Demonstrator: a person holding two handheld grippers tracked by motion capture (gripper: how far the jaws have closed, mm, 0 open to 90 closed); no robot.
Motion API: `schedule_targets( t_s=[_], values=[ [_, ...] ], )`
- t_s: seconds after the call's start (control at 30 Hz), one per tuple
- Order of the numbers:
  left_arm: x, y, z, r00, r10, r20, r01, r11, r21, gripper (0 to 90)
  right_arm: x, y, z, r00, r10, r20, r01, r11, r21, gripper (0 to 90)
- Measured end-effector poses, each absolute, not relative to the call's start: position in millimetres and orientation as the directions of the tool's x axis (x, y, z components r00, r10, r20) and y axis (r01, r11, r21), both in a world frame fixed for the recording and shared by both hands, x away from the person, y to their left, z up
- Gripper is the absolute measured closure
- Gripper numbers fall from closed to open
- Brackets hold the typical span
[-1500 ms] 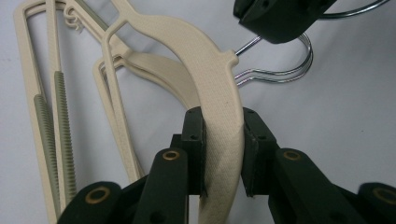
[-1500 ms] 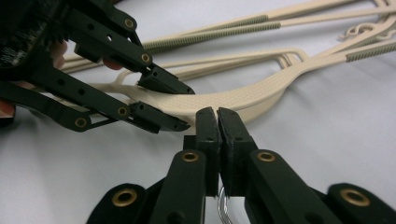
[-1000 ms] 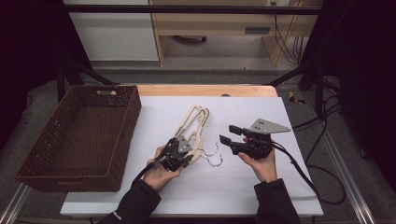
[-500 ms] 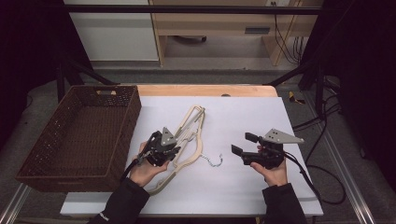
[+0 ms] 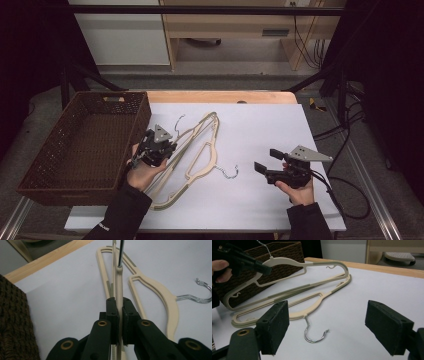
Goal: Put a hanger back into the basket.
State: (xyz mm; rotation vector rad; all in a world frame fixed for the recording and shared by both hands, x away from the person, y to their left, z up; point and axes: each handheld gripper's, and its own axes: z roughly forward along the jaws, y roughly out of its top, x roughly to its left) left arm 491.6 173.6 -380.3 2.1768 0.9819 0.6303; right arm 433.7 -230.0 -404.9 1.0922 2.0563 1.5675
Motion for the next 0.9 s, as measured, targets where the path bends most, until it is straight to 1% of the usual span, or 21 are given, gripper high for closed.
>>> schedule_targets(
  t_s=[0.17,0.2,0.23,0.27,0.3,0.43,0.6,0.67,0.87,0.9],
  values=[
    [488.1,185.5,-372.7,0.576,0.802,0.159,0.443,-0.470,0.764,85.9,432.7,-231.4,-403.3,-0.650,0.737,0.185,0.369,0.093,0.925,19.5],
    [485.6,186.8,-370.2,0.573,0.807,0.143,0.433,-0.446,0.783,85.9,432.7,-231.4,-403.3,-0.650,0.737,0.185,0.369,0.093,0.925,19.5],
    [482.9,189.5,-366.0,0.578,0.803,0.145,0.423,-0.447,0.789,85.9,432.5,-231.7,-402.9,-0.649,0.737,0.187,0.366,0.088,0.926,19.4],
    [477.2,192.4,-357.0,0.582,0.803,0.124,0.407,-0.420,0.811,85.9,432.0,-232.9,-402.0,-0.651,0.736,0.187,0.363,0.085,0.928,19.2],
    [477.2,192.4,-357.0,0.582,0.803,0.124,0.407,-0.420,0.811,85.9,432.0,-232.9,-402.0,-0.651,0.736,0.187,0.363,0.085,0.928,19.2],
    [466.5,198.6,-333.8,0.602,0.791,0.108,0.363,-0.391,0.846,85.8,430.9,-234.6,-400.2,-0.646,0.739,0.190,0.358,0.074,0.931,18.3],
    [457.4,206.2,-304.0,0.628,0.772,0.093,0.317,-0.364,0.876,85.8,429.5,-236.4,-398.0,-0.629,0.756,0.178,0.348,0.069,0.935,12.7],
    [455.8,209.4,-294.1,0.639,0.766,0.073,0.308,-0.342,0.888,85.9,429.0,-237.5,-397.2,-0.624,0.762,0.173,0.341,0.066,0.938,10.5],
    [453.4,228.0,-261.8,0.665,0.744,0.063,0.269,-0.318,0.909,85.9,429.2,-240.2,-396.3,-0.617,0.770,0.161,0.336,0.073,0.939,7.5],
    [453.4,228.0,-261.8,0.665,0.744,0.063,0.269,-0.318,0.909,85.9,429.2,-240.2,-396.3,-0.617,0.770,0.161,0.336,0.073,0.939,7.5]
  ],
)
